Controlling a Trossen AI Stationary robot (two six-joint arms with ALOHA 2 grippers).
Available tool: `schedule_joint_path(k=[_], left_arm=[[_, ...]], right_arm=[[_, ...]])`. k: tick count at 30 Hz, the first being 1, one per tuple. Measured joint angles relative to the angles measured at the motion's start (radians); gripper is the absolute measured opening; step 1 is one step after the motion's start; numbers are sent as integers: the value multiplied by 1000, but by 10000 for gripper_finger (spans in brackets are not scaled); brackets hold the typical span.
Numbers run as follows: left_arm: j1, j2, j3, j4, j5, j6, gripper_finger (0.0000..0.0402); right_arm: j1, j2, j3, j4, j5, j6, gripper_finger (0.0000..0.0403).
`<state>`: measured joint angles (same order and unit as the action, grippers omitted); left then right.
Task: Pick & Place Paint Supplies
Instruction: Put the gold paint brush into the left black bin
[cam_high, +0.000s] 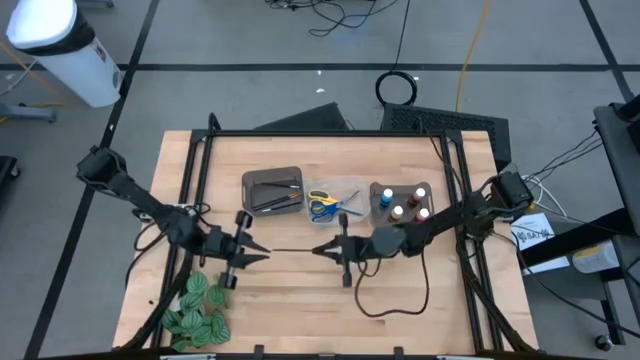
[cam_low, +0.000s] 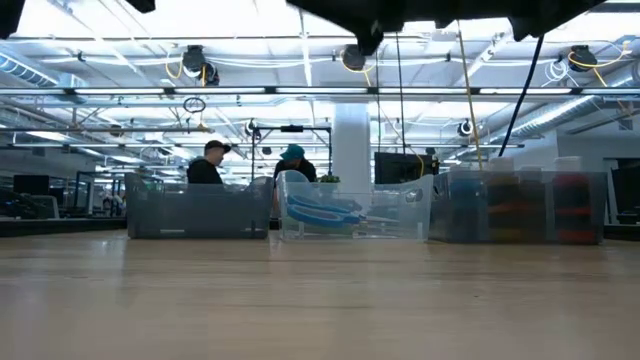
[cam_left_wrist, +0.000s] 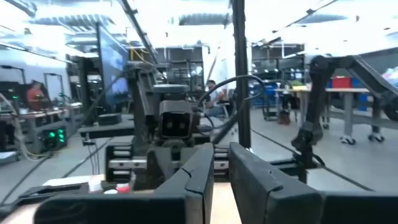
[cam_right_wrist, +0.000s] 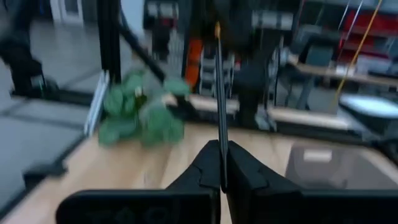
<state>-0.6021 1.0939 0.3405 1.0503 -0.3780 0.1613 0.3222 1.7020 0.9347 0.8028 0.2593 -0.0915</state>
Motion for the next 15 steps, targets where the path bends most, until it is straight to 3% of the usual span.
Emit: schedule_joint_path(k=[4, 12, 15], left_arm=[[0, -1, 11, 30, -8, 43, 90], [-3, -17, 12, 119, 9, 121, 208], [-3, -39, 13, 137, -29, 154, 236]], right_arm=[[0, 0, 0, 114, -3, -8, 0], [0, 1, 0, 252, -2, -60, 1], [0, 0, 0, 258, -22, -62, 1]])
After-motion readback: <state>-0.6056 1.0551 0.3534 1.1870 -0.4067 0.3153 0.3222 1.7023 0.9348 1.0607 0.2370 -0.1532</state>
